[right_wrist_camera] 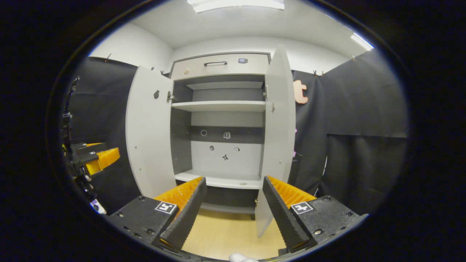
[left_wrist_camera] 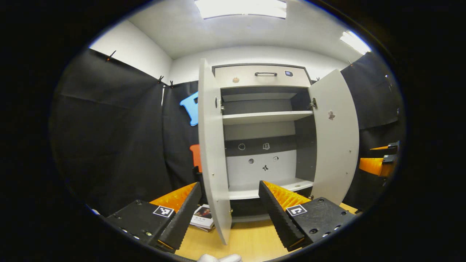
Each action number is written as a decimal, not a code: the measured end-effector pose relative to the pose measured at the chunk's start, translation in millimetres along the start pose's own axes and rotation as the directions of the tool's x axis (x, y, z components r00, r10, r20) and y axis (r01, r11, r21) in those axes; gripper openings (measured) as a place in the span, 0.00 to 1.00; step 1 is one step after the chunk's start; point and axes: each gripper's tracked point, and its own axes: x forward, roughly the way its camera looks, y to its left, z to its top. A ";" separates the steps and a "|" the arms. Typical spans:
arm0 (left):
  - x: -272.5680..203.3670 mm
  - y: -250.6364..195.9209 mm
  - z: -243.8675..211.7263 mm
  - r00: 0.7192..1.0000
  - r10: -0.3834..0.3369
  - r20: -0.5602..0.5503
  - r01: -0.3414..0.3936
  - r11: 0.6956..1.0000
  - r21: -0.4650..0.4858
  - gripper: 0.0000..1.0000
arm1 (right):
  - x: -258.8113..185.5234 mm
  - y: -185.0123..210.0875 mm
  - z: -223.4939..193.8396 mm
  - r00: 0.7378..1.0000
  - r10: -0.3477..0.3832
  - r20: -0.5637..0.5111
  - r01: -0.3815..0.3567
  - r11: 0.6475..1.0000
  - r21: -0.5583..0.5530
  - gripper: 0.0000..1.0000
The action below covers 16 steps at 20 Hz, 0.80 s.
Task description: Open the right door of the double-door shoe cabinet with the right hand, and open the left door with the left hand.
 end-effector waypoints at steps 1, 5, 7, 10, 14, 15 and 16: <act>-0.7 -13.3 2.4 1.000 -0.017 0.001 0.017 1.000 -0.008 0.96 | -1.0 -4.5 -0.2 1.000 -0.006 -0.001 0.006 1.000 -0.001 0.99; -0.9 -57.4 -2.2 0.996 -0.083 -0.017 0.082 0.996 -0.046 0.96 | -2.5 -24.2 1.2 0.999 -0.032 0.006 0.032 0.999 0.000 0.99; -0.4 -67.0 -9.0 0.996 -0.083 -0.042 0.081 0.995 -0.058 0.96 | -3.8 -31.3 -2.4 0.999 -0.035 -0.003 0.035 0.999 0.020 0.99; -0.5 -67.0 -12.0 0.997 -0.055 -0.057 0.053 0.998 -0.039 0.96 | -2.8 -44.1 -7.0 0.998 -0.054 -0.010 0.055 0.998 0.022 0.99; -1.3 -60.2 -13.6 0.997 -0.028 -0.065 0.025 0.999 -0.046 0.96 | 1.2 -54.4 -11.2 0.997 -0.069 -0.022 0.070 0.997 0.031 0.99; -1.0 -58.6 -13.6 0.998 -0.018 -0.063 0.016 0.999 -0.046 0.96 | 1.5 -55.8 -11.0 0.997 -0.070 -0.022 0.071 0.997 0.035 0.99; -2.5 -56.1 -11.7 0.998 -0.010 -0.056 0.008 0.999 -0.045 0.96 | 2.1 -54.8 -9.4 0.998 -0.068 -0.019 0.068 0.997 0.038 0.99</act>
